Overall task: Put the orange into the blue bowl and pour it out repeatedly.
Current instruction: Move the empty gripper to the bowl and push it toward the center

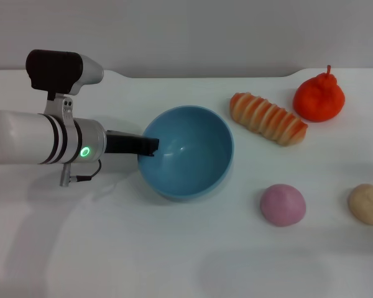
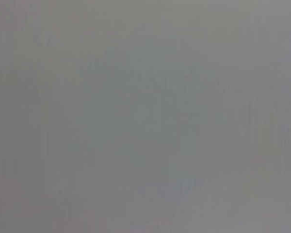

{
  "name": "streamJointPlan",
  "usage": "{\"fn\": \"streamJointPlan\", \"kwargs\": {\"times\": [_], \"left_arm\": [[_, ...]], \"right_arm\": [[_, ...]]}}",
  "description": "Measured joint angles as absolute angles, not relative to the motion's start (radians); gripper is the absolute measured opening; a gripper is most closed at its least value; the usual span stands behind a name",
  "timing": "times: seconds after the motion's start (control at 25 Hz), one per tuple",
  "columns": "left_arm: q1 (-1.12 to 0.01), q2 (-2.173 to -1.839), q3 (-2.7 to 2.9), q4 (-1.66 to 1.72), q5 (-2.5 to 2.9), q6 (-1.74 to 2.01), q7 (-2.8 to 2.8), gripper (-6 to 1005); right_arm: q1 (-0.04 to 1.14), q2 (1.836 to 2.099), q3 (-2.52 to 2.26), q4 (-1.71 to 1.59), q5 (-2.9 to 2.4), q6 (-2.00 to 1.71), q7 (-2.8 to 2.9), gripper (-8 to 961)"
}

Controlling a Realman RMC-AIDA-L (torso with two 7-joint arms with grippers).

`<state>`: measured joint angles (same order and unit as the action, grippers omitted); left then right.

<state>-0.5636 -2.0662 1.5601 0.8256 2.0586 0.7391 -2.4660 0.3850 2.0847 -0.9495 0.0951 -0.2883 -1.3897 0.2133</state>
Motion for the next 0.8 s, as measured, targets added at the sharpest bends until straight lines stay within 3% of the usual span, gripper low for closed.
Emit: {"fn": "streamJointPlan", "kwargs": {"times": [0.28,0.8], "left_arm": [[-0.581,-2.055,1.544,0.906,2.121,0.768,-2.475,-2],[-0.768,-2.068,1.399,0.982,2.712,1.049,-2.776,-2]], "right_arm": [[0.389,2.082,-0.950,0.095,-0.290,-1.349,0.252,730],[0.422,2.060,-0.965,-0.072,-0.389,-1.144,0.337,729]]}}
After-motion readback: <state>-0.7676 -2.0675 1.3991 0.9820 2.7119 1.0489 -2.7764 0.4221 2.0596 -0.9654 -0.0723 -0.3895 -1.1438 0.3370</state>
